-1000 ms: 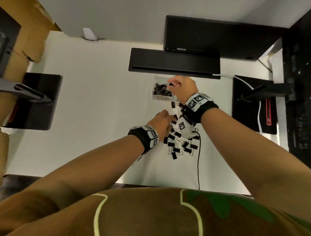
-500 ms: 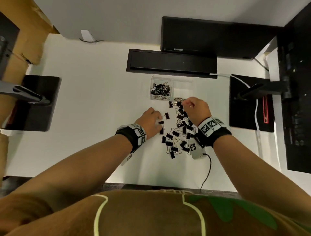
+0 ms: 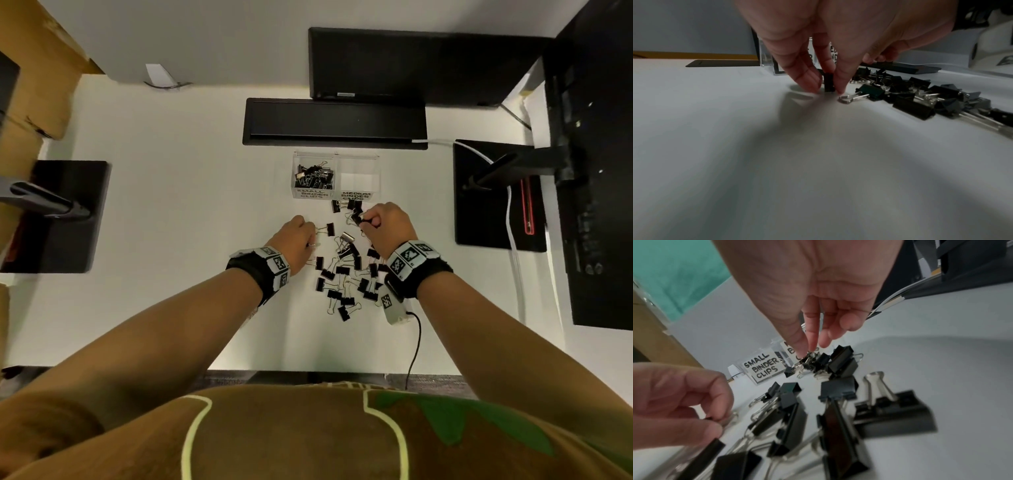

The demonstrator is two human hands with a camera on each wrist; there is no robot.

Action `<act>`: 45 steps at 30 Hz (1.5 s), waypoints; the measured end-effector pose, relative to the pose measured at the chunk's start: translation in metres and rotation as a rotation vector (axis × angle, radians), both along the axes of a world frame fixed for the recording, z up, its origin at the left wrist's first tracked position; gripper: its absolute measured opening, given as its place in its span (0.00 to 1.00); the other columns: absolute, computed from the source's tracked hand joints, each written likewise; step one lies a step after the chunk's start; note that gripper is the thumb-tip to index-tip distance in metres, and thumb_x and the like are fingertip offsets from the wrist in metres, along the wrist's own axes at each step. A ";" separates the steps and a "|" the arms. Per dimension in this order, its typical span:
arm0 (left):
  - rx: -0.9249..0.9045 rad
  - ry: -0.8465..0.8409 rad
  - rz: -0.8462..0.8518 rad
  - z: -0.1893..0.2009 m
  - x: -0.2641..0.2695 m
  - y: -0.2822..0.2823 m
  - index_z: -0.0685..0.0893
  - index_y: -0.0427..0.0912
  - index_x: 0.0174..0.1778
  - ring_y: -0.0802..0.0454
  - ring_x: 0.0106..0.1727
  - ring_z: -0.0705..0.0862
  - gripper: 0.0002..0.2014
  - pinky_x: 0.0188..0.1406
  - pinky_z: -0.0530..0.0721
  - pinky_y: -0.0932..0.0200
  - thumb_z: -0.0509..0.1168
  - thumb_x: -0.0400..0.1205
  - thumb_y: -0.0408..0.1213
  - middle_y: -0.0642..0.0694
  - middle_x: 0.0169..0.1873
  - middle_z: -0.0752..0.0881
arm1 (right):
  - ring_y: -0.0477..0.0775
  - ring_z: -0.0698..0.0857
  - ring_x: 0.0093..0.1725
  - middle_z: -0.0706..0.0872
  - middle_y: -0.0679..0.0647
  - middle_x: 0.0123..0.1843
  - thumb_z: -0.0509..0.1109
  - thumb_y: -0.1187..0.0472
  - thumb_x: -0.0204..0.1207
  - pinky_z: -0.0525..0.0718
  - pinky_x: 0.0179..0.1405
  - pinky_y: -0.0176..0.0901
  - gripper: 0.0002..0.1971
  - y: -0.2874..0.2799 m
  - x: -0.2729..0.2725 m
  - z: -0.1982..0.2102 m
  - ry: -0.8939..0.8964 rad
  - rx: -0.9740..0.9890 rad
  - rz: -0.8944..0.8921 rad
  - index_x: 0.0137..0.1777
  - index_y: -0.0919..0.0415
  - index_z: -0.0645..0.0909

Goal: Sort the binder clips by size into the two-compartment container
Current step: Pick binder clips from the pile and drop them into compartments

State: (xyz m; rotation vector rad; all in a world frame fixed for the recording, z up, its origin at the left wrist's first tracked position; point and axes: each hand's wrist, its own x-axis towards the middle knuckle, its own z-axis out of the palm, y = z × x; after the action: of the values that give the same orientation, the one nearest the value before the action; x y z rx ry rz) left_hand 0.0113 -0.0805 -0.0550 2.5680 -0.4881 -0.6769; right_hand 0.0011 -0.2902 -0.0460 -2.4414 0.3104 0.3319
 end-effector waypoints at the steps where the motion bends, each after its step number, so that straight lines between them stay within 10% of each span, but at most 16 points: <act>1: -0.012 0.001 0.014 0.001 -0.001 0.000 0.78 0.36 0.47 0.47 0.44 0.76 0.03 0.45 0.78 0.54 0.61 0.79 0.27 0.39 0.50 0.77 | 0.51 0.79 0.50 0.80 0.59 0.55 0.68 0.58 0.77 0.80 0.54 0.43 0.12 0.002 0.003 -0.002 0.010 -0.018 0.007 0.57 0.62 0.82; 5: -0.078 0.023 0.101 0.009 -0.005 -0.005 0.76 0.33 0.53 0.44 0.46 0.77 0.09 0.45 0.74 0.56 0.54 0.80 0.23 0.35 0.50 0.81 | 0.59 0.78 0.63 0.79 0.61 0.62 0.69 0.52 0.77 0.80 0.62 0.51 0.20 0.017 0.010 -0.009 0.063 -0.085 0.035 0.64 0.63 0.78; 15: 0.037 -0.023 0.092 0.025 0.004 -0.027 0.65 0.42 0.72 0.42 0.62 0.73 0.21 0.52 0.78 0.48 0.53 0.82 0.29 0.38 0.59 0.80 | 0.56 0.80 0.56 0.80 0.57 0.56 0.67 0.53 0.76 0.83 0.55 0.53 0.15 0.025 -0.002 -0.012 0.029 -0.027 0.088 0.62 0.54 0.78; 22: 0.248 0.068 -0.088 0.011 0.017 -0.041 0.41 0.47 0.82 0.37 0.73 0.66 0.45 0.67 0.74 0.44 0.65 0.77 0.32 0.34 0.69 0.74 | 0.60 0.77 0.63 0.80 0.60 0.61 0.62 0.58 0.80 0.81 0.60 0.57 0.22 0.026 0.005 -0.011 0.039 -0.101 0.153 0.74 0.50 0.68; 29: 0.145 -0.064 0.014 0.000 0.008 -0.029 0.68 0.42 0.70 0.40 0.64 0.74 0.18 0.56 0.78 0.46 0.55 0.82 0.32 0.38 0.62 0.80 | 0.60 0.78 0.59 0.81 0.58 0.58 0.63 0.55 0.80 0.82 0.54 0.53 0.13 0.030 0.008 -0.014 0.011 -0.167 0.196 0.62 0.57 0.76; 37: 0.088 -0.046 0.066 -0.009 0.011 -0.019 0.74 0.38 0.60 0.41 0.61 0.75 0.12 0.51 0.76 0.50 0.60 0.81 0.32 0.38 0.57 0.82 | 0.60 0.76 0.66 0.78 0.60 0.64 0.62 0.65 0.79 0.80 0.61 0.54 0.18 0.039 0.017 -0.010 0.044 -0.171 0.364 0.69 0.54 0.76; 45: -0.153 -0.108 0.175 0.024 0.022 -0.018 0.76 0.43 0.55 0.46 0.42 0.82 0.08 0.42 0.81 0.52 0.54 0.86 0.39 0.46 0.42 0.84 | 0.57 0.81 0.53 0.80 0.58 0.54 0.66 0.60 0.77 0.79 0.49 0.44 0.08 0.041 0.018 -0.004 0.071 -0.081 0.261 0.53 0.62 0.78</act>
State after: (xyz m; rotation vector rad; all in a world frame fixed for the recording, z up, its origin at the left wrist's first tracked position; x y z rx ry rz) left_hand 0.0331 -0.0982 -0.0312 2.4749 -0.3300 -0.4242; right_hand 0.0187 -0.2490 -0.0504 -2.5577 0.0335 0.5285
